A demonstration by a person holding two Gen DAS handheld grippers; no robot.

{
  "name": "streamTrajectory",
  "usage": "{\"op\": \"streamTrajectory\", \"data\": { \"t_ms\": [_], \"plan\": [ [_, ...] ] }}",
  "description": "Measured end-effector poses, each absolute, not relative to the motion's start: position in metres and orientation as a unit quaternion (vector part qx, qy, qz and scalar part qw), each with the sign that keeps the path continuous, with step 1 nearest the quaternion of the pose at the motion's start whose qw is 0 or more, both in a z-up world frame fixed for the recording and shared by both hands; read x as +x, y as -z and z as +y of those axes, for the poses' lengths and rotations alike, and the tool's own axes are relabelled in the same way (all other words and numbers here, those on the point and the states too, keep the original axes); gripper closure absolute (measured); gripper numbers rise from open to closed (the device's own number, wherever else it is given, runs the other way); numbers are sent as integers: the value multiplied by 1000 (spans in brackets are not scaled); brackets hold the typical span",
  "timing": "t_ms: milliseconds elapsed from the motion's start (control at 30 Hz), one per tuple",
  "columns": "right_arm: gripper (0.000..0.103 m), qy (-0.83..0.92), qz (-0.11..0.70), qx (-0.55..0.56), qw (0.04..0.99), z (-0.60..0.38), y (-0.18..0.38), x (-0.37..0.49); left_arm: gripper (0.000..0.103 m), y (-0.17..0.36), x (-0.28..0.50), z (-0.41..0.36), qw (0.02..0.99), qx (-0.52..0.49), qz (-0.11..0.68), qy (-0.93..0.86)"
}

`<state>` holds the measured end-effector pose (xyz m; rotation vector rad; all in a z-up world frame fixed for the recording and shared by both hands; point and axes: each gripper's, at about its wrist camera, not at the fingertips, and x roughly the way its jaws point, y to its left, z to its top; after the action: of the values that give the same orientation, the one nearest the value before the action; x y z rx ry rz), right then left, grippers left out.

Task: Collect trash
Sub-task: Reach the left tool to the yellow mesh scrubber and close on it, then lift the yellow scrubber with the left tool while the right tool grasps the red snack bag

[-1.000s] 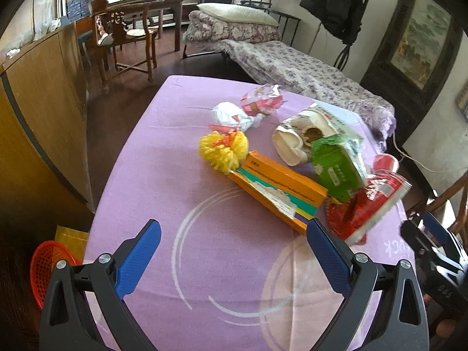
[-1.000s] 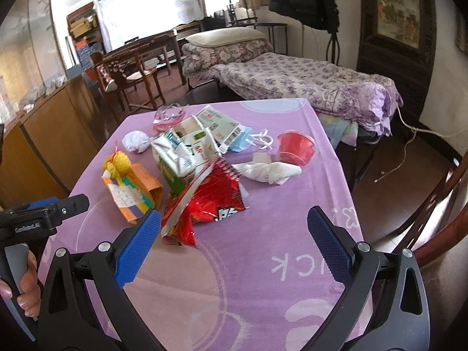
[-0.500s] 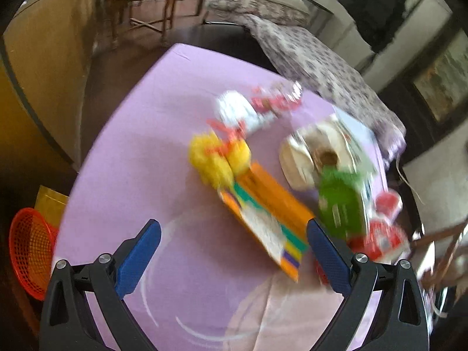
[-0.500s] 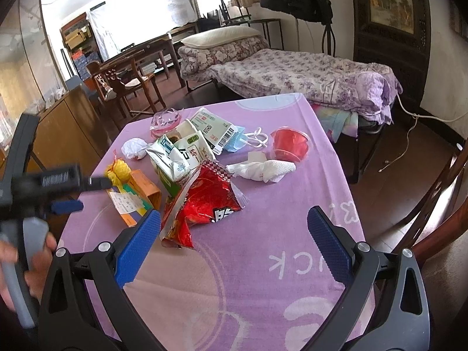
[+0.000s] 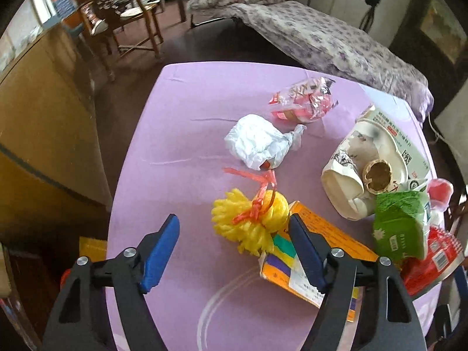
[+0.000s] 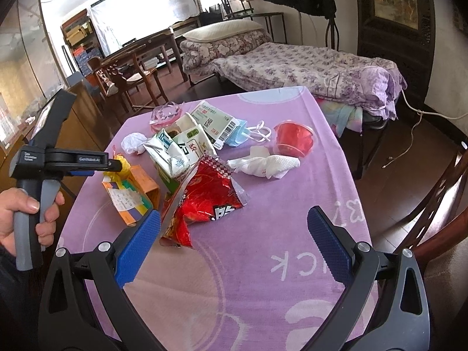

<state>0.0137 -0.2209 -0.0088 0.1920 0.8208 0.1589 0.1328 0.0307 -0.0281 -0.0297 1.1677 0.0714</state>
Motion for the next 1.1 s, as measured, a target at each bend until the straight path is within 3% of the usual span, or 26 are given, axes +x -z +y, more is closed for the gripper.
{"op": "streamTrajectory", "data": {
  "t_ms": [33,200,300,767,933,1100],
  "plan": [
    [7,-77,400,92,909,-220,9,14,28,31,136,30,833,-8,552,-31],
    [7,-76,403,84,908,-217,11,15,54,43,147,23,826,-4,563,-4],
    [7,-71,406,81,907,-217,13,18,63,43,148,20,830,-10,558,8],
    [7,-68,419,71,903,-213,22,25,64,-26,68,53,879,-141,456,-10],
    [7,-92,417,65,902,-202,21,25,64,-4,36,34,854,-181,488,32],
    [7,-102,417,71,900,-191,20,32,64,21,30,6,840,-150,518,67]
  ]
}}
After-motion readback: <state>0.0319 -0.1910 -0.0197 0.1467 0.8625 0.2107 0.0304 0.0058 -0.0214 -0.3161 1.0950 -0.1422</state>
